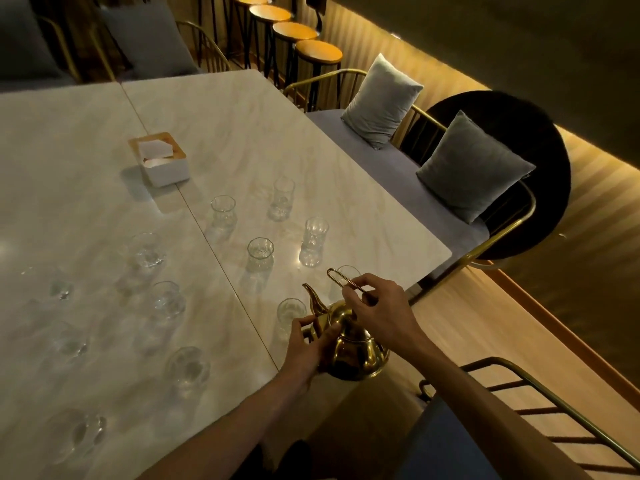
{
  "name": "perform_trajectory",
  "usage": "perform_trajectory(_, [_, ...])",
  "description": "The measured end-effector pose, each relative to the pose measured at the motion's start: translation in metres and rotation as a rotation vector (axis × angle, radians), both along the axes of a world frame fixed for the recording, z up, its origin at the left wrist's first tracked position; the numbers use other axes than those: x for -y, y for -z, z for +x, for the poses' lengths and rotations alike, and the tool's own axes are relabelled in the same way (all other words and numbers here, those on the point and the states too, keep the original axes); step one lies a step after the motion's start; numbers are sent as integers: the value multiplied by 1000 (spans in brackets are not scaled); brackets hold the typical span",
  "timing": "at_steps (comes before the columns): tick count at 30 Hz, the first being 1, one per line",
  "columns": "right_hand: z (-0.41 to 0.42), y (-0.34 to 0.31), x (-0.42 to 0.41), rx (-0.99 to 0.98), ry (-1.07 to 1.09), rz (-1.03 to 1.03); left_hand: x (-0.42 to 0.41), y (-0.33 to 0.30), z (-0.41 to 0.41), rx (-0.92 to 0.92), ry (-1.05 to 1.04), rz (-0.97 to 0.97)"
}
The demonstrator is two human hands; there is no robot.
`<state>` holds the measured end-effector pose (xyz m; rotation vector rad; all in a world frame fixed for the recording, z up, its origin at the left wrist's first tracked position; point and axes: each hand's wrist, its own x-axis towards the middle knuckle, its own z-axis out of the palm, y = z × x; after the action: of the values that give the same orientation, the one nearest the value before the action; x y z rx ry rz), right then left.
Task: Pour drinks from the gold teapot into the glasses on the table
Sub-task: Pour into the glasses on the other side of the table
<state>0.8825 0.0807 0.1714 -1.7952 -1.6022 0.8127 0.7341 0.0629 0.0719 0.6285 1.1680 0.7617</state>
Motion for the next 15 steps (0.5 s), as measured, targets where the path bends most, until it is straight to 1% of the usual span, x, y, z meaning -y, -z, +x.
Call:
perform_trajectory(3, [3,-5,-9,-3,-11,37,-15,-5,0,-38,-31,53])
perform_trajectory(7, [3,-13,-29,0,-24,86,-37,-19,-3,-32,-84,121])
perform_trajectory(11, [-1,-20,-53,1,-44,122,-63,-28,-8,-65,-137,176])
perform_trajectory(15, [-2,-26,-80,68,-90,159,-89,-31,-8,-94,-187,197])
